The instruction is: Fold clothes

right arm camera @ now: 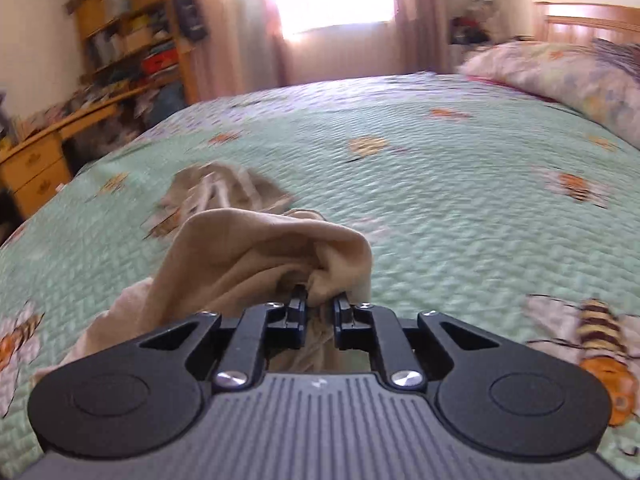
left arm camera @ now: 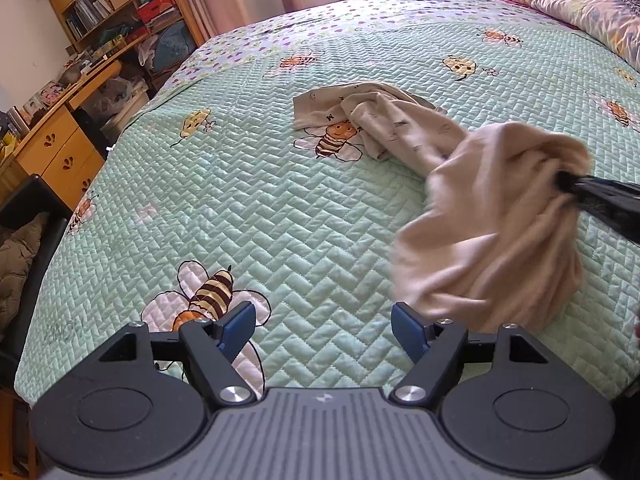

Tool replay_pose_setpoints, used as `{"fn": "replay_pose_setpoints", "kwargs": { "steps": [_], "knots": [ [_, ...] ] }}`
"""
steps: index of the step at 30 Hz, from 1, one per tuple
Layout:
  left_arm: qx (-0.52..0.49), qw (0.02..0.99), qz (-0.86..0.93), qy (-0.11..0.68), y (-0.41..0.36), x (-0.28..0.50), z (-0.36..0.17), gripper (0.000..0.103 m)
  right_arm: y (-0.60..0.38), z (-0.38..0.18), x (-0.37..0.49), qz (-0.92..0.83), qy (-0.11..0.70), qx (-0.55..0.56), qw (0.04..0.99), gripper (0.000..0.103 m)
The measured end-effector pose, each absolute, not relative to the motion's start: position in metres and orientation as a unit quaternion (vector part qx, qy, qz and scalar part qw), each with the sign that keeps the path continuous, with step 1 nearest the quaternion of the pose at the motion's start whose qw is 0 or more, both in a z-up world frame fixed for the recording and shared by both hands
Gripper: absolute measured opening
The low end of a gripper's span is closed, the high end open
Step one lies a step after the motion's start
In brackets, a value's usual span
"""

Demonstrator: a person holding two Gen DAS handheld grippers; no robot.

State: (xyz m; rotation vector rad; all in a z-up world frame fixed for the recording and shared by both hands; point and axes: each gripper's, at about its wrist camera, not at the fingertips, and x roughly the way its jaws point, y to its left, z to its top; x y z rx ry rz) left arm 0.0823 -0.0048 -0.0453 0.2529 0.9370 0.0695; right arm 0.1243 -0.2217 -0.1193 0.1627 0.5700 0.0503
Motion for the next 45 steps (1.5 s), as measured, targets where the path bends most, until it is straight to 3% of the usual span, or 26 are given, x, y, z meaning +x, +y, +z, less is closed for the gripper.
{"fn": "replay_pose_setpoints", "kwargs": {
  "steps": [8, 11, 18, 28, 32, 34, 35, 36, 37, 39, 45],
  "knots": [
    [0.130, 0.880, 0.020, 0.456, -0.018, 0.092, -0.053, 0.077, -0.284, -0.134, 0.104, -0.034, 0.301, 0.135, 0.943, 0.017],
    [0.136, 0.878, 0.016, 0.458, -0.027, 0.096, -0.056, 0.077, -0.297, -0.140, 0.093, -0.034, 0.302, 0.167, 0.938, 0.025],
    [0.143, 0.893, -0.054, 0.423, -0.054, 0.110, -0.069, 0.090, -0.325, -0.137, 0.055, -0.030, 0.263, 0.236, 0.935, 0.026],
    [0.166, 0.913, -0.140, 0.347, -0.101, 0.131, -0.088, 0.090, -0.349, -0.137, 0.026, -0.033, 0.246, 0.255, 0.934, 0.035],
    [0.139, 0.907, -0.149, 0.369, -0.105, 0.151, -0.097, 0.090, -0.354, -0.141, 0.028, -0.033, 0.247, 0.266, 0.931, 0.036],
    [0.119, 0.902, -0.152, 0.385, -0.104, 0.161, -0.101, 0.083, -0.356, -0.142, 0.027, -0.035, 0.246, 0.268, 0.931, 0.036],
    [0.108, 0.900, -0.154, 0.393, -0.104, 0.166, -0.103, 0.066, -0.357, -0.143, 0.026, -0.036, 0.246, 0.269, 0.931, 0.036],
    [0.098, 0.897, -0.155, 0.401, -0.104, 0.171, -0.105, 0.031, -0.358, -0.143, 0.024, -0.038, 0.244, 0.270, 0.931, 0.036],
    [0.087, 0.894, -0.157, 0.409, -0.104, 0.176, -0.107, 0.008, -0.359, -0.143, 0.023, -0.040, 0.242, 0.272, 0.931, 0.036],
    [0.066, 0.888, -0.160, 0.425, -0.104, 0.186, -0.110, 0.005, -0.362, -0.145, 0.021, -0.043, 0.240, 0.276, 0.930, 0.036],
    [0.036, 0.942, -0.094, 0.319, -0.062, 0.155, -0.055, 0.004, -0.362, -0.146, 0.014, -0.041, 0.237, 0.274, 0.931, 0.036]
  ]
}}
